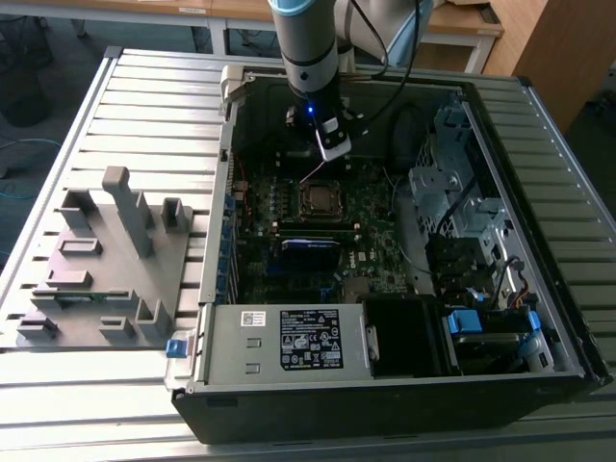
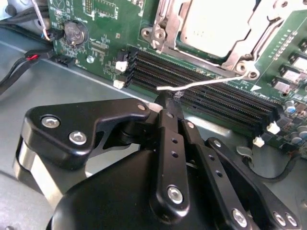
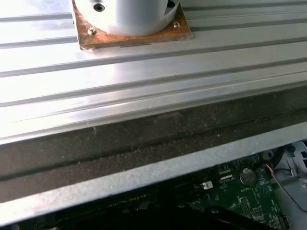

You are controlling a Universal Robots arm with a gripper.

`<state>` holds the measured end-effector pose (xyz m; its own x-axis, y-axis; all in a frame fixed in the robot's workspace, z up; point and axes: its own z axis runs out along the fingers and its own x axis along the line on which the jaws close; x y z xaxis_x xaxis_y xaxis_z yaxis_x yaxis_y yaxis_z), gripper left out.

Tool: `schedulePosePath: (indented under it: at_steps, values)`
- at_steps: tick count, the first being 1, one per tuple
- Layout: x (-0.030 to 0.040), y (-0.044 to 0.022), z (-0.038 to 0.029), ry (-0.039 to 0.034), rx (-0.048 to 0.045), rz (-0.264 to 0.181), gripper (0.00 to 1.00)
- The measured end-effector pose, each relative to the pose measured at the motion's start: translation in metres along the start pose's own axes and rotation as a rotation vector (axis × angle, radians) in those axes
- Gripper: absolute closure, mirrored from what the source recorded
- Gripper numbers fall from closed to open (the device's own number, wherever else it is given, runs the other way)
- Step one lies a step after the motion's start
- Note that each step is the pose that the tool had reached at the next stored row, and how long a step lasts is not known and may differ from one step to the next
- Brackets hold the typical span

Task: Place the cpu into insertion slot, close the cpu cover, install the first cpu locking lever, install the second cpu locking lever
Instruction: 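Install the first cpu locking lever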

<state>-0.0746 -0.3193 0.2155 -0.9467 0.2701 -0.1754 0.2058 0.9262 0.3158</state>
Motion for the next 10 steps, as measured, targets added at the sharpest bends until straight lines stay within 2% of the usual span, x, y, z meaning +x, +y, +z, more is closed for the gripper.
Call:
schedulePosePath:
  at_steps: [3, 10]
  values:
    - [-0.0004, 0.0006, -0.0019, 0.0005, -0.0034, 0.001, 0.90]
    - [-0.0014, 0.0007, -0.0064, -0.0007, -0.0041, 0.000, 0.90]
